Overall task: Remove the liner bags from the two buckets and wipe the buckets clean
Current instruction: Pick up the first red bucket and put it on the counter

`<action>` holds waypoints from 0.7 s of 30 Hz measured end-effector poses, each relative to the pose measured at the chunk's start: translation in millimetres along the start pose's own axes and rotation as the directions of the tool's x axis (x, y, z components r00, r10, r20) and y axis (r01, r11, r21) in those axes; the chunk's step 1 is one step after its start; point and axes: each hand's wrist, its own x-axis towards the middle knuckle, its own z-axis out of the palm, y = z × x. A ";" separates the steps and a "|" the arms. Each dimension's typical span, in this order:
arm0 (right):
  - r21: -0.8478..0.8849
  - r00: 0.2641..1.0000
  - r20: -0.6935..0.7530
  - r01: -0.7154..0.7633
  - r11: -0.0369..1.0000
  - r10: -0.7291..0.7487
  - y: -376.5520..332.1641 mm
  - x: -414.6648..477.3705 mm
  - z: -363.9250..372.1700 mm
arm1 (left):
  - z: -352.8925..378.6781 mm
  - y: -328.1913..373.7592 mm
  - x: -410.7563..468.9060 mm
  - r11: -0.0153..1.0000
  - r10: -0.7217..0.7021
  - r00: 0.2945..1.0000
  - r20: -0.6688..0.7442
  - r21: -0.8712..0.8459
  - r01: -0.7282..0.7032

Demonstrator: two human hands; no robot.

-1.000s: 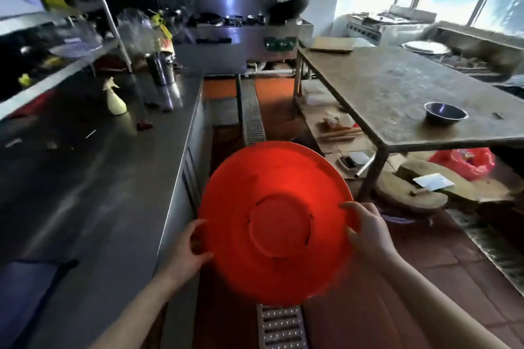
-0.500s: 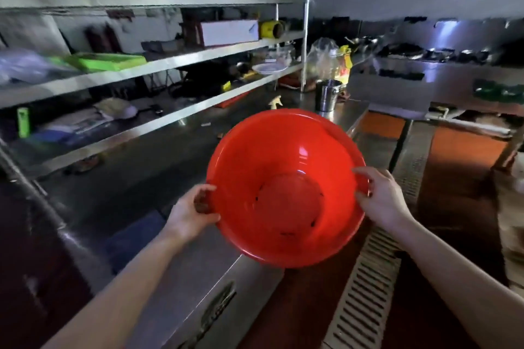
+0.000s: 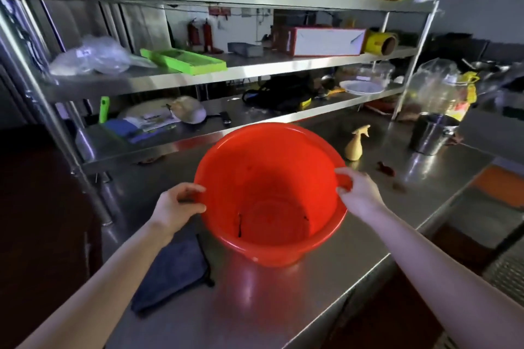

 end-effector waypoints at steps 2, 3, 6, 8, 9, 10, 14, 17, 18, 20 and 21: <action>-0.004 1.000 0.014 0.005 1.000 -0.005 -9.6 33.9 15.0 | -1.9 -0.5 20.9 0.999 -0.040 0.998 -0.040 -0.026 0.039; -0.003 1.000 0.026 0.009 1.000 -0.009 -14.0 48.0 22.1 | -1.7 -1.0 28.7 0.997 -0.061 0.996 -0.061 -0.046 0.058; -0.003 0.997 0.053 0.050 0.999 -0.050 -24.8 87.8 42.9 | -2.1 -2.5 49.9 0.990 -0.092 0.987 -0.130 -0.122 0.076; -0.013 0.995 0.074 0.070 0.997 -0.069 -30.9 111.5 58.3 | -3.5 -2.8 59.6 0.984 -0.111 0.977 -0.185 -0.162 0.081; -0.016 0.992 0.098 0.079 0.997 -0.077 -32.5 122.4 66.5 | -3.9 -3.4 63.4 0.981 -0.118 0.969 -0.215 -0.177 0.080; -0.024 0.988 0.129 0.090 0.996 -0.087 -33.4 132.2 74.8 | -3.9 -3.7 66.5 0.978 -0.124 0.961 -0.248 -0.191 0.077; -0.009 0.965 0.220 0.151 0.988 -0.146 -40.8 162.6 102.1 | -7.2 -2.6 71.8 0.975 -0.145 0.923 -0.356 -0.209 0.072; -0.008 0.941 0.254 0.232 0.973 -0.222 -47.2 182.5 114.3 | -6.6 -3.8 68.5 0.965 -0.191 0.911 -0.366 -0.240 0.106; -0.019 0.934 0.257 0.260 0.966 -0.246 -47.7 187.8 116.1 | -4.8 -4.5 66.3 0.960 -0.207 0.906 -0.369 -0.254 0.116; -0.091 0.917 0.228 0.354 0.931 -0.326 -49.5 195.5 117.5 | -0.3 -5.5 60.8 0.953 -0.229 0.887 -0.402 -0.278 0.120; -0.134 0.893 0.204 0.430 0.893 -0.400 -52.9 196.6 117.4 | 1.5 -6.1 57.4 0.954 -0.228 0.875 -0.427 -0.279 0.112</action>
